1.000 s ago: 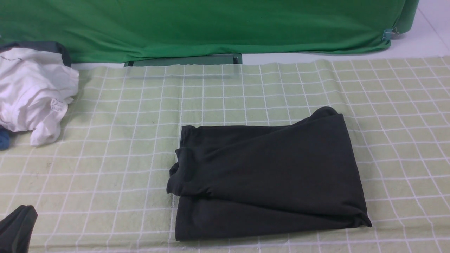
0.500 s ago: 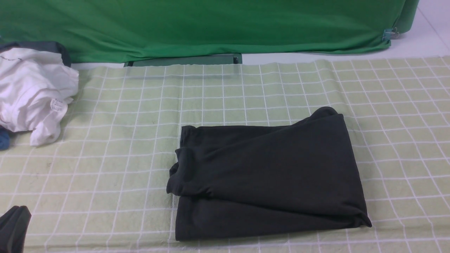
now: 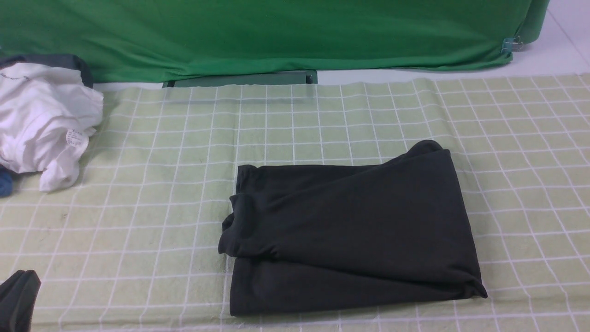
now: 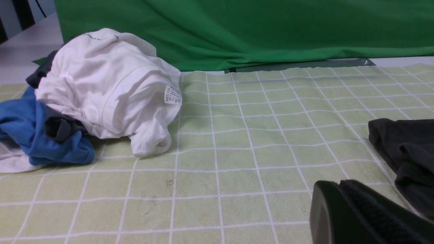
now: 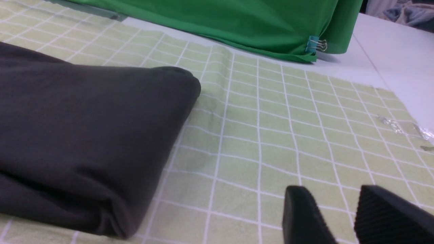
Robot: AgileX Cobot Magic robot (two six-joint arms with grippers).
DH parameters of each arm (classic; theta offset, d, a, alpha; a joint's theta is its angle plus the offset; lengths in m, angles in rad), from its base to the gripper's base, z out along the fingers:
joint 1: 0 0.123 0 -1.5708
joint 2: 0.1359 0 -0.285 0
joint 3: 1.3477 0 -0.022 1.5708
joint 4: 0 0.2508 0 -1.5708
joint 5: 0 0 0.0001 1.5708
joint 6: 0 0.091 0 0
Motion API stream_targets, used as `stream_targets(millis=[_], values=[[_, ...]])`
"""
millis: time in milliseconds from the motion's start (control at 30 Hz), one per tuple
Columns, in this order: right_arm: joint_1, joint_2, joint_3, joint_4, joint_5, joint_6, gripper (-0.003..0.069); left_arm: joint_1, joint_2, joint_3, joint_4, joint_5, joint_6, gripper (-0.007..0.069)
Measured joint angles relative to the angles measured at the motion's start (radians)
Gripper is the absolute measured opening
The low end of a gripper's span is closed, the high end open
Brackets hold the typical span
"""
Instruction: Fold a long-sleeved shirt over a green coffee tablecloth.
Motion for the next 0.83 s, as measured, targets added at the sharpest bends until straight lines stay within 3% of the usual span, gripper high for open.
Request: stream_targets(millis=[833], values=[[0.0,0.0,0.0,0.0,0.0,0.0,0.0241,0.0,0.0,0.0,0.0,0.001,0.03,0.0016]])
